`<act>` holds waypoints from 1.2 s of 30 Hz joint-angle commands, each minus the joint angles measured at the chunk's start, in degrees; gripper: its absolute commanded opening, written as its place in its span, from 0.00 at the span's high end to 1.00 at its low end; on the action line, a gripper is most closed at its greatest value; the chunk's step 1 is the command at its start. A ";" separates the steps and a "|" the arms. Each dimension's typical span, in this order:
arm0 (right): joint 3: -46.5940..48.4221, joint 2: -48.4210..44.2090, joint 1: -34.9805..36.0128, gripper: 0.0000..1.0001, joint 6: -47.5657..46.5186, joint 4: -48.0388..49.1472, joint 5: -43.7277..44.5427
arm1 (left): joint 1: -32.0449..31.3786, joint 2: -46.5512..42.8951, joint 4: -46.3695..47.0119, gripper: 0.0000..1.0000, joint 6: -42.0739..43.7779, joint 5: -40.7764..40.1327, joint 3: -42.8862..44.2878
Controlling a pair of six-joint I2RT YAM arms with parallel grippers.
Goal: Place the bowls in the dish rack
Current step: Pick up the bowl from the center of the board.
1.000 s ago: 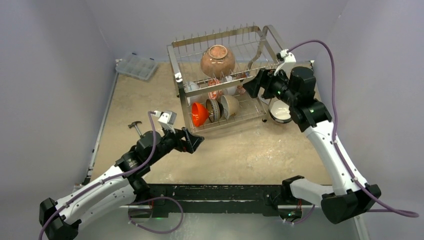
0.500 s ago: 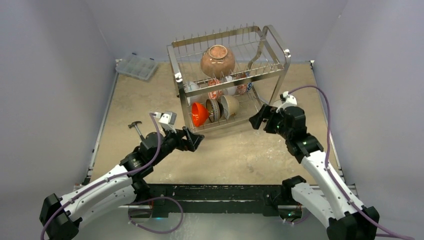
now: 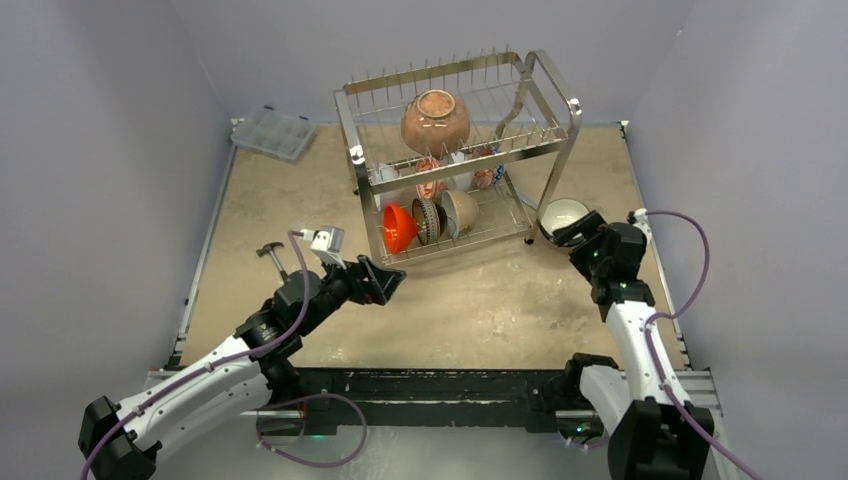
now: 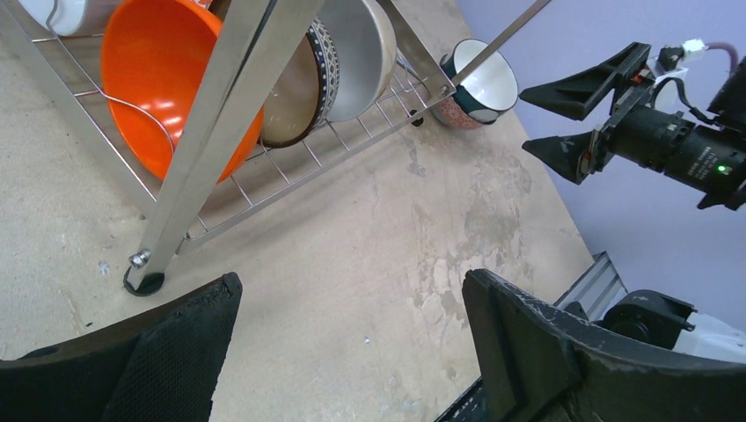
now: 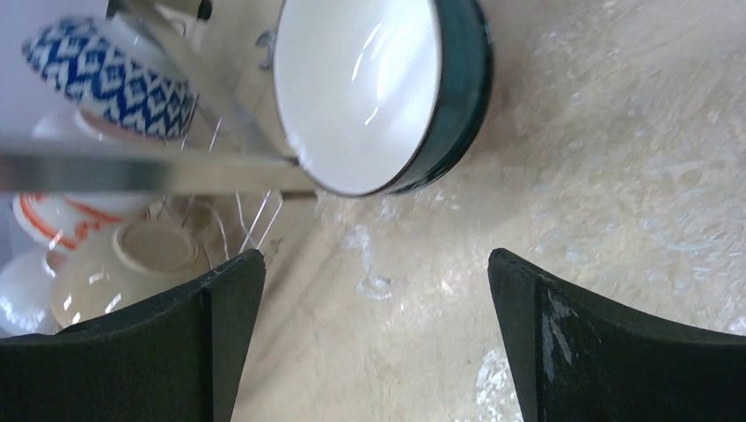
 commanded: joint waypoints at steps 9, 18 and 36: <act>3.19 25.29 -9.69 0.03 7.95 24.47 -12.71 | 0.02 -3.33 -2.23 0.05 -1.31 0.99 -0.88; 2.36 33.86 -9.70 0.42 6.73 29.93 -15.42 | 0.06 -2.97 -1.66 0.05 -1.80 0.71 -1.35; -4.42 13.53 -9.69 1.00 -1.28 14.44 -16.01 | 0.00 -2.64 -2.41 0.05 -1.11 0.61 0.14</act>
